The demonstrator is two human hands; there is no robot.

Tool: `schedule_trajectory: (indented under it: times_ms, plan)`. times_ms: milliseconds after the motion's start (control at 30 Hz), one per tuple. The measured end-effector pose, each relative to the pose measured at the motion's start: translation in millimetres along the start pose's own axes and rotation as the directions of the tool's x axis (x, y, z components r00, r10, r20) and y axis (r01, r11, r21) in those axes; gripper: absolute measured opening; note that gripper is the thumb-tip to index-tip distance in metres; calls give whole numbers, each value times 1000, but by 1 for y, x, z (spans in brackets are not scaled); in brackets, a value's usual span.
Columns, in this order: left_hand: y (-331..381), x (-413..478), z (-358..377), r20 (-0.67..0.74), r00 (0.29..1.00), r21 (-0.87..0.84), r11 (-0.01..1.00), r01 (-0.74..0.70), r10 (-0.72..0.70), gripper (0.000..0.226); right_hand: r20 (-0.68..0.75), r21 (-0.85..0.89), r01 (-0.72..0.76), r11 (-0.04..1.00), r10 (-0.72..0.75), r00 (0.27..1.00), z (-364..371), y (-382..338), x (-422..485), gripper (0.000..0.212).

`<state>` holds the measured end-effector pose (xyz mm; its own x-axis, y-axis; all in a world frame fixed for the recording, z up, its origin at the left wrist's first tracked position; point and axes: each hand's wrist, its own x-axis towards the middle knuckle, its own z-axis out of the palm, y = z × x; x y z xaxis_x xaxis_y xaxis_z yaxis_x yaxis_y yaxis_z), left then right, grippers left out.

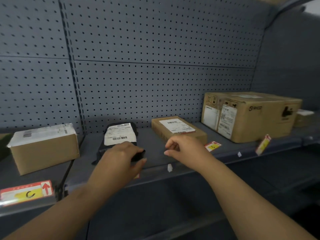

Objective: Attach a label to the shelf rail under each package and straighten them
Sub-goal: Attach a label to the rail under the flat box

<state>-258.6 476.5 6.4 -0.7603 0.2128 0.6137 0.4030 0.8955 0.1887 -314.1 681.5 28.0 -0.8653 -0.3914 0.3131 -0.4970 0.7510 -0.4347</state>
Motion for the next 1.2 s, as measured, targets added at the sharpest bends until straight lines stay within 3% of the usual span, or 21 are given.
schedule_trajectory:
  times_ms: [67,200,567,900,1200]
  plan:
    - [16,12,10,36,998,49,998,-45,43,48,-22,-23,-22,999,22,1000,-15,20,-2,11]
    - [52,38,38,63,997,120,992,-46,39,32,-42,-68,-57,996,55,998,-47,65,-4,13]
    - [116,81,99,76,987,250,961,116,-139,46,144,-213,-67,975,99,985,-96,171,18,29]
    - [137,74,111,45,954,314,911,267,-295,44,422,-351,90,932,71,904,-88,191,47,45]
    - [132,75,99,56,943,324,899,293,-327,47,522,-350,84,933,120,844,-84,192,60,41]
